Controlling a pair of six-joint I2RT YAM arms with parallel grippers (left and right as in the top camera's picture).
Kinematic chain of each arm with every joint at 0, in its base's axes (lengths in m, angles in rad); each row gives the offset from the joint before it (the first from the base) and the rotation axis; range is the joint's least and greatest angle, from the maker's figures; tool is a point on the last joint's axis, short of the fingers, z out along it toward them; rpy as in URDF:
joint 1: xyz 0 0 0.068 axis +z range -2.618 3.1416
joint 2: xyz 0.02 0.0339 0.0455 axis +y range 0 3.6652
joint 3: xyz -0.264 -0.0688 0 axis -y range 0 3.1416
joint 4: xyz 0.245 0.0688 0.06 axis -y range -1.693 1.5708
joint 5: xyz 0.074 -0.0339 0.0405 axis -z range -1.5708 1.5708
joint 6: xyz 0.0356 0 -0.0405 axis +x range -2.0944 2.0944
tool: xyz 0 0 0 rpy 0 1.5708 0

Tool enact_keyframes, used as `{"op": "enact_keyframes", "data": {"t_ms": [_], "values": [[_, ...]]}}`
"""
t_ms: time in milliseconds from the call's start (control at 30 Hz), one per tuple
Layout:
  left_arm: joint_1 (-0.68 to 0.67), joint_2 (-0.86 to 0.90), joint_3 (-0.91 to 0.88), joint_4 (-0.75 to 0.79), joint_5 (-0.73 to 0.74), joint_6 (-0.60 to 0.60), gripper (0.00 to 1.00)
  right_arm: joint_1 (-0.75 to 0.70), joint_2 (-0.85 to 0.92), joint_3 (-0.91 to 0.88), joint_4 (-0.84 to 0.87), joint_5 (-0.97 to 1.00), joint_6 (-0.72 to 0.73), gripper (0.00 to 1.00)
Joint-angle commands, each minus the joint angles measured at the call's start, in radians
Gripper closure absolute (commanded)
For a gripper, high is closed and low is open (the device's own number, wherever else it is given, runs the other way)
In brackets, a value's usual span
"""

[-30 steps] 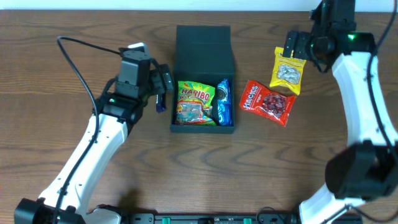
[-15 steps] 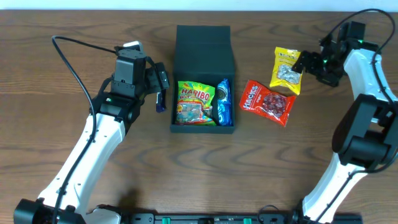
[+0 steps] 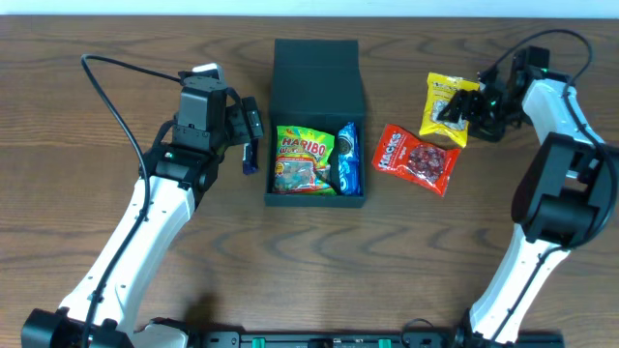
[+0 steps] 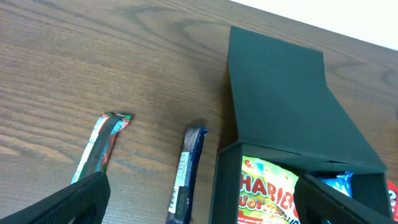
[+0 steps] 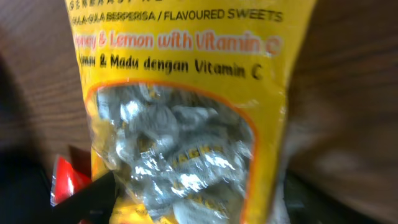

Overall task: Pack container
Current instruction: 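Grasp the yellow Hacks bag with the right gripper and lift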

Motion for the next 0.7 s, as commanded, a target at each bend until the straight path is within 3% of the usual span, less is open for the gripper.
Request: {"op": "enact_keyframes", "data": {"t_ms": [0,100,133,300,433,567,667], "values": [[0.003,0.003,0.019,-0.002,-0.018,0.043,0.05,0.021,0.029,0.007,0.001,-0.043,0.003,0.55],[0.003,0.003,0.019,-0.001,-0.018,0.05,0.05,0.027,0.031,0.007,0.002,-0.046,0.003,0.94],[0.003,0.003,0.019,0.002,-0.018,0.064,0.04,0.027,0.031,0.008,0.002,-0.047,0.003,0.98],[0.003,0.003,0.019,0.036,-0.02,0.123,0.05,0.018,0.028,0.06,-0.04,-0.137,0.002,0.98],[0.006,0.003,0.019,0.066,-0.022,0.167,0.05,0.034,-0.01,0.211,-0.171,-0.166,-0.069,0.98],[0.05,0.001,0.019,0.081,-0.037,0.172,0.05,0.111,-0.09,0.35,-0.288,-0.166,-0.124,0.99],[0.102,0.0,0.019,0.087,-0.037,0.167,0.05,0.197,-0.136,0.356,-0.293,-0.166,-0.094,0.99]]}}
